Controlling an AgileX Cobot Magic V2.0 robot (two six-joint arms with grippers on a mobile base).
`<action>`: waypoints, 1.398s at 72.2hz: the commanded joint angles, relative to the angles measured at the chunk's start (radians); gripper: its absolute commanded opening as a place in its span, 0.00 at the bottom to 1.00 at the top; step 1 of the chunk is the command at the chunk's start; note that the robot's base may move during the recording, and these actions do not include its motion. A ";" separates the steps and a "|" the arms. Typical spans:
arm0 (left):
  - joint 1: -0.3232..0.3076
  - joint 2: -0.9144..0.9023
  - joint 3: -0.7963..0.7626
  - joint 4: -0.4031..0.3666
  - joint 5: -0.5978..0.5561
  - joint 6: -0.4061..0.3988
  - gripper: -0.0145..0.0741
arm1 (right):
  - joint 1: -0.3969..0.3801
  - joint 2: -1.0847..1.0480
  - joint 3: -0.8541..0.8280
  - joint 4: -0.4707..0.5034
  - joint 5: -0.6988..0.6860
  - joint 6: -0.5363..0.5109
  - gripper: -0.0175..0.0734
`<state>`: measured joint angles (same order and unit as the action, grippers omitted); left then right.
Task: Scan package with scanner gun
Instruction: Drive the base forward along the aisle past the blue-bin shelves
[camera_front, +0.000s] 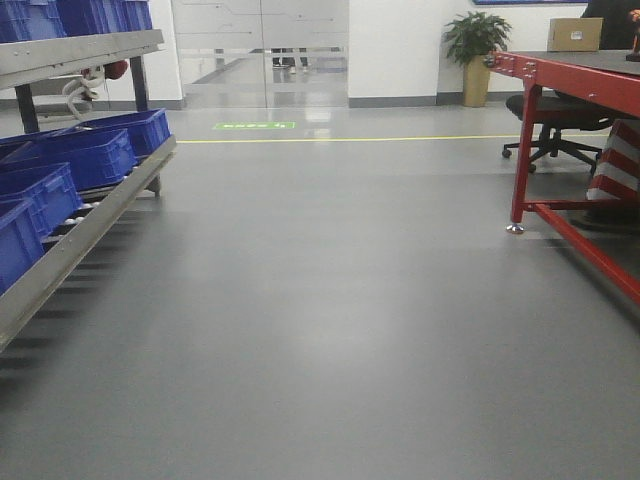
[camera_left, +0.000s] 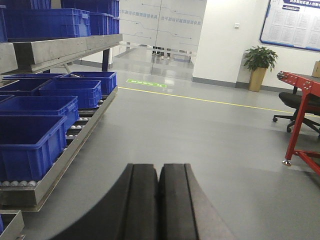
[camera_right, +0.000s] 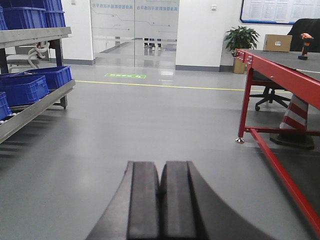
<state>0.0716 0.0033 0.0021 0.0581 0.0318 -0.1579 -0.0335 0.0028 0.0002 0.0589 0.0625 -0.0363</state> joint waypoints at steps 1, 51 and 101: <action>0.004 -0.003 -0.002 -0.004 -0.019 0.004 0.04 | -0.005 -0.003 0.000 -0.001 -0.018 -0.003 0.01; 0.004 -0.003 -0.002 -0.004 -0.019 0.004 0.04 | -0.005 -0.003 0.000 -0.001 -0.018 -0.003 0.01; -0.083 -0.003 -0.002 -0.004 -0.019 0.004 0.04 | -0.038 -0.003 0.000 -0.001 -0.026 -0.003 0.01</action>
<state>-0.0114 0.0033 0.0021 0.0581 0.0297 -0.1579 -0.0675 0.0028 0.0002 0.0589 0.0602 -0.0363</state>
